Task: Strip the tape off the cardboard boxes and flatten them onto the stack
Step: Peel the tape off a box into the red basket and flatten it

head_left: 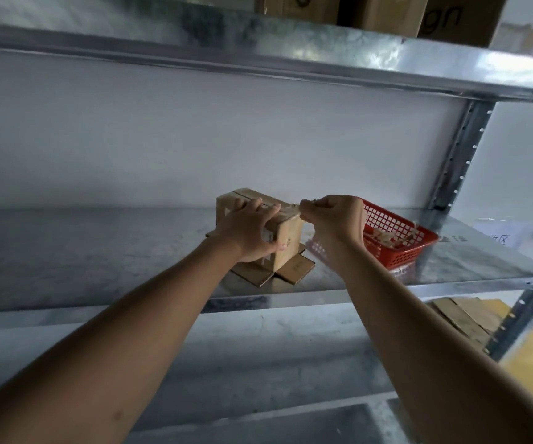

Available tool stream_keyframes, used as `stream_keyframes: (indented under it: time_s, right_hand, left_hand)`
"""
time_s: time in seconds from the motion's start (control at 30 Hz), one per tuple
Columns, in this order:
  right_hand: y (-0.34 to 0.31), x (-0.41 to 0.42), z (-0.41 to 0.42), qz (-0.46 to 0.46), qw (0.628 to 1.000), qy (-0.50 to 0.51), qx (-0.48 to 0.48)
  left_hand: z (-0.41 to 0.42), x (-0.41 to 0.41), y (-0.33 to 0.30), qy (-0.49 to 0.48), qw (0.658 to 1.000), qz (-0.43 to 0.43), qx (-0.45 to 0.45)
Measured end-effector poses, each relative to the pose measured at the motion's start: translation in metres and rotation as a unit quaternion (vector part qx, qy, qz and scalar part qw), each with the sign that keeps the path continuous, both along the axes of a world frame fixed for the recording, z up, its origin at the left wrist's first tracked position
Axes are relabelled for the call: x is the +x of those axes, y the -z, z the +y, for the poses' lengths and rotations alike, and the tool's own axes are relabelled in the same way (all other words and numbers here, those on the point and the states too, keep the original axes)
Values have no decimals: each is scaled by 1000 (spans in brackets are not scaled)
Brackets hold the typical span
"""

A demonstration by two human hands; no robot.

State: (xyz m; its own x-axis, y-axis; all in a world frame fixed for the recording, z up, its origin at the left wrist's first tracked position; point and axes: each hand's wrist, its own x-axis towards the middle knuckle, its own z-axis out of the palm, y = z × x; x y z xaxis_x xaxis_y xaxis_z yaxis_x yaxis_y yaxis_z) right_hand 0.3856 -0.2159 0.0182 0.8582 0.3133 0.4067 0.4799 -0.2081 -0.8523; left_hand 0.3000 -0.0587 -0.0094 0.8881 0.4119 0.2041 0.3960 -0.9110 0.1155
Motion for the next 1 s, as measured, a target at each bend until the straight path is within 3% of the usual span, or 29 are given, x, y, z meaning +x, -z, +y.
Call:
stream_keyframes:
  time_s: [0.17,0.53,0.67,1.0]
  right_hand:
    - [1,1,3,8,999,-32,15]
    - [4,35,19,82,987,-107,-86]
    - [3,46,17,80,986,-89,-120]
    - [22,60,19,109,984,-104,-95]
  left_hand:
    - [-2,2,-1,5,1000,-2,7]
    - [6,5,5,28,999,-28,-19]
    - [-5,4,0,41,999,-12,8]
    - [-11,3,-3,22,1000,6,-14]
